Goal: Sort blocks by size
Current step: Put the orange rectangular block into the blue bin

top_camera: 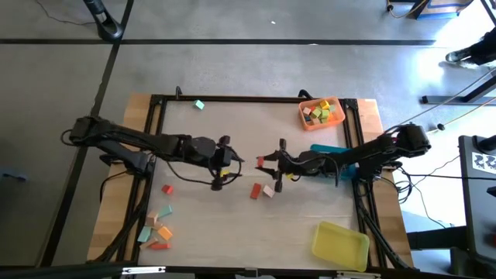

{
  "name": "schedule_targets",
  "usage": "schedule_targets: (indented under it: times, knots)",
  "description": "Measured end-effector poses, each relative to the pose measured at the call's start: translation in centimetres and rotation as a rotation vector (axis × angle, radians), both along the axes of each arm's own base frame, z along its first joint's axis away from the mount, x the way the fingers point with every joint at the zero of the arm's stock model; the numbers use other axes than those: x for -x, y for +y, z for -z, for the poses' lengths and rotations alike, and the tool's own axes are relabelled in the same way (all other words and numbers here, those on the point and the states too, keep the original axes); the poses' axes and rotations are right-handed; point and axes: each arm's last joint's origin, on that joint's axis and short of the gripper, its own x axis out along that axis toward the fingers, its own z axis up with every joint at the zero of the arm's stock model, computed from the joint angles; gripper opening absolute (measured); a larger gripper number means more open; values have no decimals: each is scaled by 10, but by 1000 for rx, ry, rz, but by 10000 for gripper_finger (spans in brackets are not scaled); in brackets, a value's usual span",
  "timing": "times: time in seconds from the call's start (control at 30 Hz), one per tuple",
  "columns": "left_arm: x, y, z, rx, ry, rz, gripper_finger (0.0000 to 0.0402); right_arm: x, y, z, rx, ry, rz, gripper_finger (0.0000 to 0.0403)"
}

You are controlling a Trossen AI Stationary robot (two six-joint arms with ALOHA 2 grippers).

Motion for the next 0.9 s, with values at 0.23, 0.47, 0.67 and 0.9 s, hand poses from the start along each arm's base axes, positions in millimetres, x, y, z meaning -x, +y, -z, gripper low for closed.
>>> schedule_targets:
  times: [0.23,0.47,0.67,0.9]
  knots:
    - [34,-5,23,78,255,-61,220,44,-12,-22,-44,202,199,134]
    - [47,-11,69,135,272,-150,221,109,-24,-26,-269,444,414,135]
    - [52,-11,82,204,267,-211,221,147,-30,-17,-413,613,603,135]
    - [53,-10,85,225,271,-230,221,169,-31,11,-585,792,805,135]
